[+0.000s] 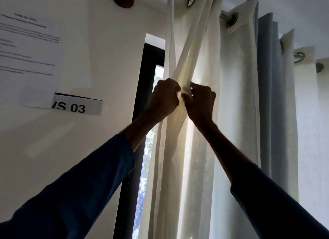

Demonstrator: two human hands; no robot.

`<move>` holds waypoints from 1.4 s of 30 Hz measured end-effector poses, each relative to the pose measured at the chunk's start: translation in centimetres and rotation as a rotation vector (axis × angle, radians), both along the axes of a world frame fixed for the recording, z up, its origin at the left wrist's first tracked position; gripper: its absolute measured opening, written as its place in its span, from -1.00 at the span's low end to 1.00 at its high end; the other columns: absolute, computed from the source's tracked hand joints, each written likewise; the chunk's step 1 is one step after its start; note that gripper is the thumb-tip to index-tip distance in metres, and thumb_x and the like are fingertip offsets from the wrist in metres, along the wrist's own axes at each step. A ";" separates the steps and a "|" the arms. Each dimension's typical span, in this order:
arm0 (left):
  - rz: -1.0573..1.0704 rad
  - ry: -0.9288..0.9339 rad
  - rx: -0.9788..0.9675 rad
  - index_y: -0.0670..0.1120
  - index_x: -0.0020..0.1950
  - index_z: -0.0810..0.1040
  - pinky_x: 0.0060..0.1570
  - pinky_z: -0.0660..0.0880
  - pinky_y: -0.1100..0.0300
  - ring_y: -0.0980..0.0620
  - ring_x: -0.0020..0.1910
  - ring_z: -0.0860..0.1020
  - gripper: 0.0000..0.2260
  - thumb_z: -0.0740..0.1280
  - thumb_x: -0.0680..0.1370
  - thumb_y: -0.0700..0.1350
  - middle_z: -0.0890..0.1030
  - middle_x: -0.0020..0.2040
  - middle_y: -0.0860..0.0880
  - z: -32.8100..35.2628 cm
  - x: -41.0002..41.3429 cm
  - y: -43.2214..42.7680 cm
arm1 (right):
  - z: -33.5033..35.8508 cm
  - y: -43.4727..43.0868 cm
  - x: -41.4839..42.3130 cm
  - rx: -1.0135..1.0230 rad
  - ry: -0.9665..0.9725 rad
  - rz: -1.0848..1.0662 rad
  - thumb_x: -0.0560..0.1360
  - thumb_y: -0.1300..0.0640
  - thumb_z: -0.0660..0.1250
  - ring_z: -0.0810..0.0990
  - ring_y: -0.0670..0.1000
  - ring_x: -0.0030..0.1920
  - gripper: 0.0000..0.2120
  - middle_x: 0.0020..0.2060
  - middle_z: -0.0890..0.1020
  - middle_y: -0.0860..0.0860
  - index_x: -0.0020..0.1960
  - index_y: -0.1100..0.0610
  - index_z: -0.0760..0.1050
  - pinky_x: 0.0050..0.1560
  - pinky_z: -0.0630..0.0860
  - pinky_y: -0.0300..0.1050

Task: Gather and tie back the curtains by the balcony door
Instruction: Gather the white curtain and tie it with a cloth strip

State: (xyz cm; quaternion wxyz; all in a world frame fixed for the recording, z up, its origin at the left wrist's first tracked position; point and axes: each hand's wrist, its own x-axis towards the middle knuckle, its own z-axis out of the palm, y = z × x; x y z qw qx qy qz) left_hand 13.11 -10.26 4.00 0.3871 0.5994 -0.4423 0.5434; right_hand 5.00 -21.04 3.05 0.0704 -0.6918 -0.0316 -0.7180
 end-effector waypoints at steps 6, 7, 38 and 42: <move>-0.020 0.099 0.041 -0.22 0.18 0.64 0.14 0.57 0.08 -0.15 0.12 0.65 -0.75 0.43 0.51 -0.29 0.67 0.15 -0.17 -1.6 -1.1 -0.9 | -5.7 -0.7 -0.9 0.003 0.030 0.027 0.46 0.39 0.34 0.53 0.00 -0.46 -0.81 -0.46 0.59 0.01 -0.27 0.17 0.56 -0.39 0.42 -0.09; -0.023 0.090 0.038 -0.24 0.15 0.65 0.14 0.57 0.08 -0.16 0.10 0.66 -0.79 0.42 0.51 -0.29 0.68 0.12 -0.19 -1.7 -1.4 -0.9 | -6.4 -0.5 -1.1 -0.019 0.041 0.034 0.47 0.41 0.35 0.61 0.01 -0.39 -0.82 -0.36 0.68 0.04 -0.14 0.18 0.65 -0.32 0.54 -0.08; -0.011 0.113 -0.032 -0.23 -0.07 0.54 -0.15 0.67 0.07 -0.07 -0.26 0.66 -0.91 0.38 0.52 -0.22 0.64 -0.21 -0.12 -4.1 -1.0 -1.4 | -5.2 -3.8 -3.6 0.185 0.142 -0.209 0.56 -0.03 0.35 0.63 0.24 0.14 -0.34 0.20 0.62 0.20 0.53 0.21 0.21 0.16 0.58 0.14; 0.016 0.100 -0.011 -0.25 -0.04 0.54 -0.20 0.64 0.07 -0.12 -0.24 0.64 -0.87 0.38 0.55 -0.17 0.61 -0.22 -0.16 -4.1 -0.4 -0.6 | -5.4 -1.0 -2.4 0.143 0.220 -0.166 0.55 0.40 0.21 0.56 -0.01 -0.33 -0.54 -0.20 0.65 0.09 0.45 0.27 0.39 -0.10 0.63 -0.05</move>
